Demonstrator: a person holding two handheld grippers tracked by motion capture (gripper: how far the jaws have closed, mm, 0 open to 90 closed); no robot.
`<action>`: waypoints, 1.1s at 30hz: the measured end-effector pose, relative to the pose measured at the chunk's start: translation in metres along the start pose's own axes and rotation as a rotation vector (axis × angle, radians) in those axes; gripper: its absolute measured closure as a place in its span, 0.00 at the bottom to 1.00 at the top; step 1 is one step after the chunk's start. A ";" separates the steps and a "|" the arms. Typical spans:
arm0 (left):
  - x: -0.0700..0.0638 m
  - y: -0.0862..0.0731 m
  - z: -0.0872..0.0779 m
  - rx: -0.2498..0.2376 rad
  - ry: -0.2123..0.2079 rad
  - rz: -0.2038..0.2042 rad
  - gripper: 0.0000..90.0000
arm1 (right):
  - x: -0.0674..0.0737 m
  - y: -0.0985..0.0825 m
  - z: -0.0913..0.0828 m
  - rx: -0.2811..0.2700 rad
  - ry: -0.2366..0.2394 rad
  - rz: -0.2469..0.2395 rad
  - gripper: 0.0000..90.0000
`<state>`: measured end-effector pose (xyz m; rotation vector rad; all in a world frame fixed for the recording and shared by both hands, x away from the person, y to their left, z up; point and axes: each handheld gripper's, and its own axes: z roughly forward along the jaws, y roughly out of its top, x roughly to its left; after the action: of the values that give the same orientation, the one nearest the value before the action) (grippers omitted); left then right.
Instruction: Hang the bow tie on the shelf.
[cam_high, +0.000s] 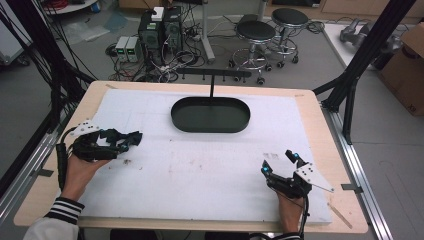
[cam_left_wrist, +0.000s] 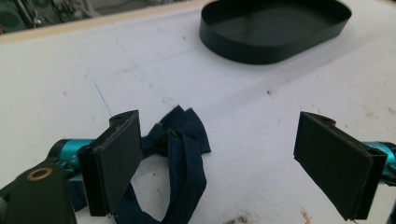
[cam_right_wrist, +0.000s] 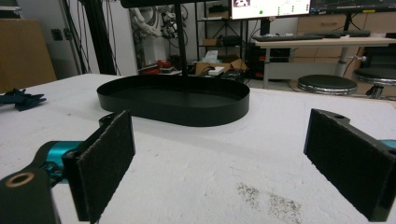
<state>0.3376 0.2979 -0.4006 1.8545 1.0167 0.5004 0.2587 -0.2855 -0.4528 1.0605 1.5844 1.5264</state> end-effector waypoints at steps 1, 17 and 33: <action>0.001 0.000 0.002 0.015 -0.004 0.005 0.17 | 0.000 0.000 0.000 -0.001 -0.001 0.001 0.09; 0.009 0.010 0.027 0.226 0.025 0.027 0.19 | 0.000 0.000 0.000 0.000 0.001 0.002 0.09; 0.010 0.004 0.047 0.365 0.056 -0.011 0.26 | -0.001 0.000 0.000 -0.002 0.001 0.005 0.09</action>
<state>0.3774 0.2805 -0.4209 2.1631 1.2182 0.3787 0.2588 -0.2860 -0.4529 1.0631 1.5820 1.5316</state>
